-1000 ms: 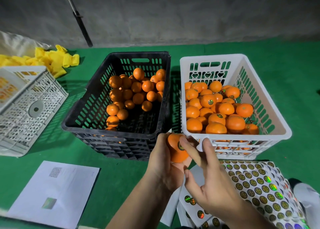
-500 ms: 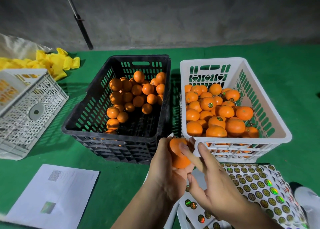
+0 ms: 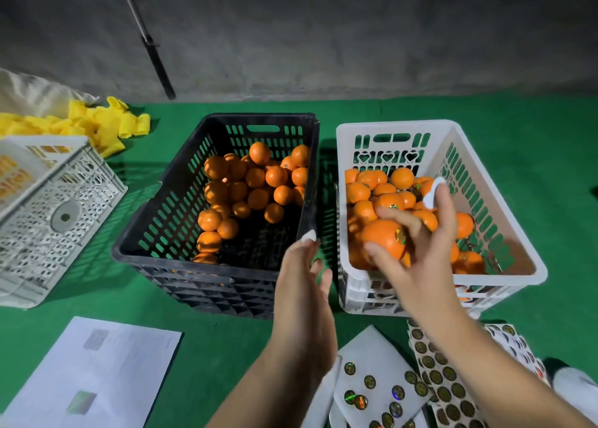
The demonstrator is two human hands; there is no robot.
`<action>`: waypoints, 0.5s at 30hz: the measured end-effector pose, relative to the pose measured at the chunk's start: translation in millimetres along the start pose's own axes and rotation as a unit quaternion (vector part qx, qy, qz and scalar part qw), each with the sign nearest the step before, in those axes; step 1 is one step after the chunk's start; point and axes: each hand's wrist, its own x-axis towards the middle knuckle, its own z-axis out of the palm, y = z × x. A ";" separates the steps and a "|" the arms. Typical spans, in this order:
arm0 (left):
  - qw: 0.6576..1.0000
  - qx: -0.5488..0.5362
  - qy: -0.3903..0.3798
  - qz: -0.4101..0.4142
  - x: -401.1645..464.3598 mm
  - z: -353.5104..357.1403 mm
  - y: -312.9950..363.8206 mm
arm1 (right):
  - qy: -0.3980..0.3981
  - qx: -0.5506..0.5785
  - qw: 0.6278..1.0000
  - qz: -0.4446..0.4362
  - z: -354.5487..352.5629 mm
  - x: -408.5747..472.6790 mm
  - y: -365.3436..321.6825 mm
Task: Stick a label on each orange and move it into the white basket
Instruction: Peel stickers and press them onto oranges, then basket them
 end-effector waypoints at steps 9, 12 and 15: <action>0.835 0.441 -0.031 0.327 56.3 -46.5 51.1 | -0.044 -0.179 0.983 0.002 33.4 59.7 44.5; 0.687 0.634 -0.029 0.354 97.7 -66.5 73.3 | -0.092 -0.149 0.984 0.015 55.4 49.5 51.0; 0.644 0.745 -0.047 0.167 151.8 -73.6 92.6 | -0.097 -0.166 0.980 0.053 63.2 42.8 58.1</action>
